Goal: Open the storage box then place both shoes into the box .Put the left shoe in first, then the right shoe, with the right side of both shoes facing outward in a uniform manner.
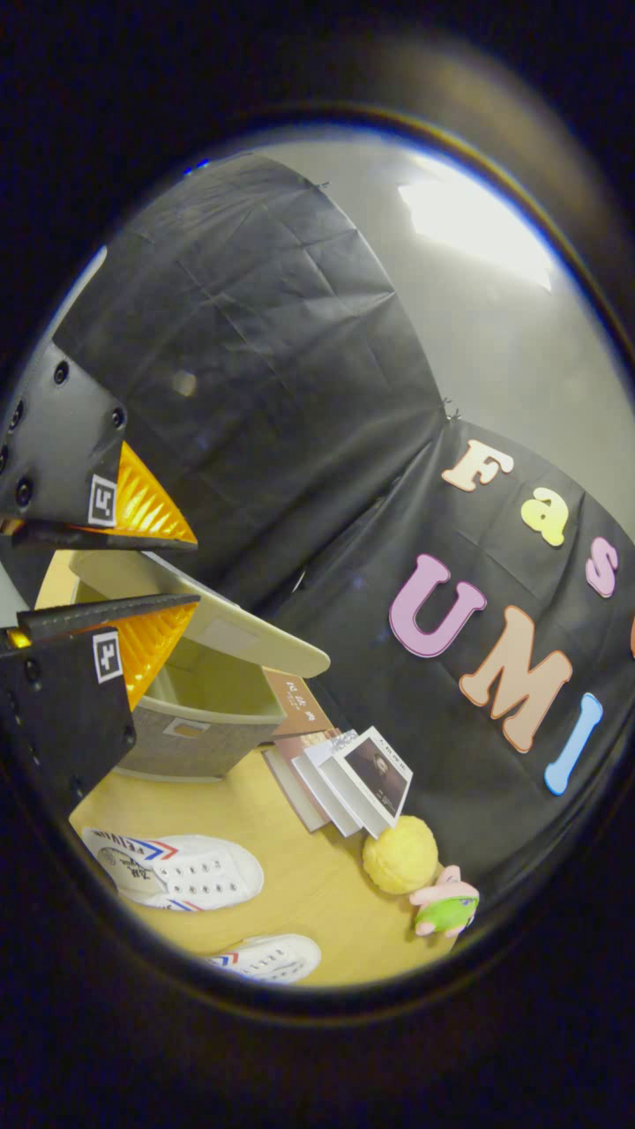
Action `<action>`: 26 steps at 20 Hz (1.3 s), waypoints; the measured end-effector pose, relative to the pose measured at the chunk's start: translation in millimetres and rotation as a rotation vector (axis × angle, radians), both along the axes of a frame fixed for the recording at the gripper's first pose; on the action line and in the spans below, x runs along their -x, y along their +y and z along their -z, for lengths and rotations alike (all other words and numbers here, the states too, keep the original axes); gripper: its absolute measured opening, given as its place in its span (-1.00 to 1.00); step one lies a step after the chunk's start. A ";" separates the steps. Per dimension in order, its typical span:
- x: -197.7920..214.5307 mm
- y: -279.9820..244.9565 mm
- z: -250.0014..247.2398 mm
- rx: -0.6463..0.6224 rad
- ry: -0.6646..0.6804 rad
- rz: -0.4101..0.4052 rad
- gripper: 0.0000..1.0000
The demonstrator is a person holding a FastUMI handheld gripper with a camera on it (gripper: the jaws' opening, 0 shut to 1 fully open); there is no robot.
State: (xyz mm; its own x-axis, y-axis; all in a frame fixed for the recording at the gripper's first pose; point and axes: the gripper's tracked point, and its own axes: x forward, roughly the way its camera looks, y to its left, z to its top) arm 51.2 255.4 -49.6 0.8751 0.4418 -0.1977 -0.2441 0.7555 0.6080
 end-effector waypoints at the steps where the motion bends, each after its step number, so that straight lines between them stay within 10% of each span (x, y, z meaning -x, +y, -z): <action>1: 1.6 -3.1 8.7 0.021 0.027 0.012 -0.42; 16: -3.2 -21.1 80.4 0.142 0.253 0.040 -0.69; 26: -4.9 24.5 -16.5 0.009 0.080 -0.068 -0.92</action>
